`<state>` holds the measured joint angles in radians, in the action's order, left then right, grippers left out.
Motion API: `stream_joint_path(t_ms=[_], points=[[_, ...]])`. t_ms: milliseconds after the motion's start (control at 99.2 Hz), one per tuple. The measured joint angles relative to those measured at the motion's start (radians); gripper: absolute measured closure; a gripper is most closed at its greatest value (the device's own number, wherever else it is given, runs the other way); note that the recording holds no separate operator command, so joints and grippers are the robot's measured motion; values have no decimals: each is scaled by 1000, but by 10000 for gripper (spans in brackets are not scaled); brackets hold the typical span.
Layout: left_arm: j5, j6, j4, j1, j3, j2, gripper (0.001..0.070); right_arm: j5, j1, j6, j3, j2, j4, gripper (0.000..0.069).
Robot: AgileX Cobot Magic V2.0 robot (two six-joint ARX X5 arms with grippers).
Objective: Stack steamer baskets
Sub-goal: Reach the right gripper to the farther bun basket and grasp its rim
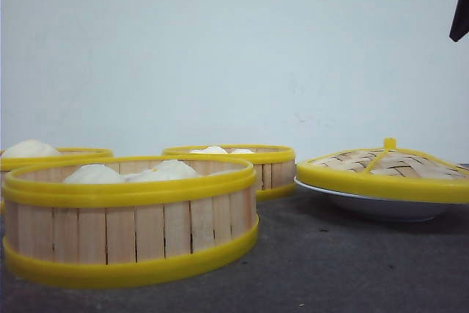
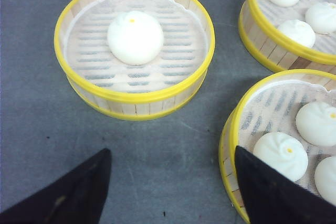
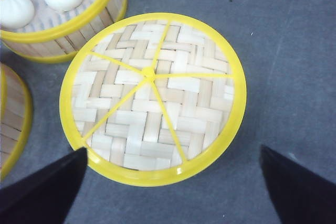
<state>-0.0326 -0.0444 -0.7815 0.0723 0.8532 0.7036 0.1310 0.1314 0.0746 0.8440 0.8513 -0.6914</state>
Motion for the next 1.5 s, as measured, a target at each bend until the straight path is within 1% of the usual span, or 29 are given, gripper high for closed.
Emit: stream_joint_path(t_ms=[141, 272, 413, 696, 817, 928, 1018, 1220, 1260, 1291, 1412, 1502], points=[[0, 0, 0, 0, 0, 0, 242, 28, 22, 3, 3, 41, 97, 10], [0, 0, 0, 0, 0, 2, 242, 60, 62, 16, 59, 181, 156, 10], [0, 0, 0, 0, 0, 12, 242, 60, 111, 27, 193, 386, 162, 10], [0, 0, 0, 0, 0, 27, 242, 59, 164, 28, 546, 839, 167, 11], [0, 0, 0, 0, 0, 30, 242, 50, 175, 28, 688, 988, 157, 32], [0, 0, 0, 0, 0, 30, 242, 39, 178, 28, 792, 1098, 158, 66], [0, 0, 0, 0, 0, 30, 242, 11, 183, 28, 851, 1169, 158, 77], [0, 0, -3, 0, 0, 30, 242, -4, 192, 29, 896, 1274, 176, 89], [0, 0, -7, 0, 0, 30, 242, -4, 193, 31, 898, 1287, 177, 110], [0, 0, -12, 0, 0, 30, 242, -8, 194, 32, 898, 1295, 177, 141], [1, 0, -19, 0, 0, 30, 242, -21, 198, 35, 898, 1310, 180, 322], [1, 0, -19, 0, 0, 30, 242, -25, 202, 35, 904, 1310, 190, 428]])
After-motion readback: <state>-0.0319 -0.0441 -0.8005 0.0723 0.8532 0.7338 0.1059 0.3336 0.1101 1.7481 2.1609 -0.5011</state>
